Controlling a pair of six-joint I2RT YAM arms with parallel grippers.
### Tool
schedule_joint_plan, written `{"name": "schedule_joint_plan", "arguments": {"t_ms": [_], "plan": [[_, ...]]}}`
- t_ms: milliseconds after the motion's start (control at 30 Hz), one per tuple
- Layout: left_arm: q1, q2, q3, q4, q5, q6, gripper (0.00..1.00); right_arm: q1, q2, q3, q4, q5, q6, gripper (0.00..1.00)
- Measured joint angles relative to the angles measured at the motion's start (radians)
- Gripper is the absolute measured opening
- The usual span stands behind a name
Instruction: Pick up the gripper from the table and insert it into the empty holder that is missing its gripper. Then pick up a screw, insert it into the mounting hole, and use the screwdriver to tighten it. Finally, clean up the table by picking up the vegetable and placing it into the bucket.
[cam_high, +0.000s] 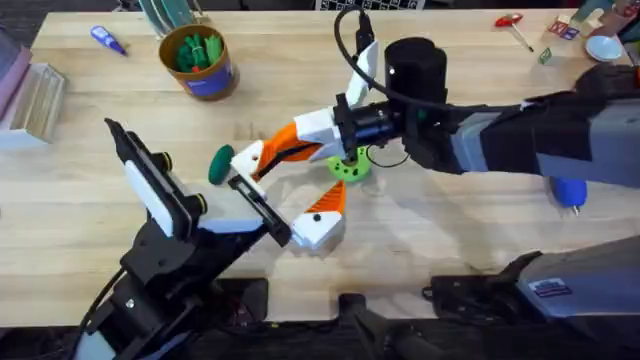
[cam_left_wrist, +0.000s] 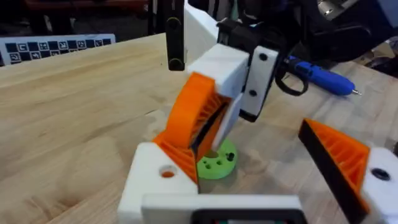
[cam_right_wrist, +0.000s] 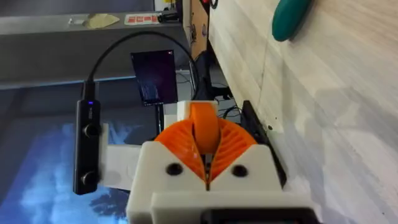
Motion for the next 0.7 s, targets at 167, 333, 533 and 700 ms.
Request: {"name": "schedule_joint_plan", "arguments": {"t_ms": [167,333,533,700], "plan": [[0.000,0.000,0.000,0.000,0.004,0.001,0.987,-0.005,0.000,0.000,-0.002,-0.019,-0.045,0.008],[0.000,0.000,0.000,0.004,0.027,0.009,0.987,-0.023,0.000,0.000,-0.008,-0.065,-0.072,0.046],[-0.001,0.000,0.000,0.005,0.046,0.016,0.987,-0.037,0.005,0.000,-0.011,-0.106,-0.085,0.106],[-0.002,0.000,0.000,0.007,0.056,0.018,0.987,-0.042,0.011,0.000,-0.011,-0.132,-0.091,0.190]]}}
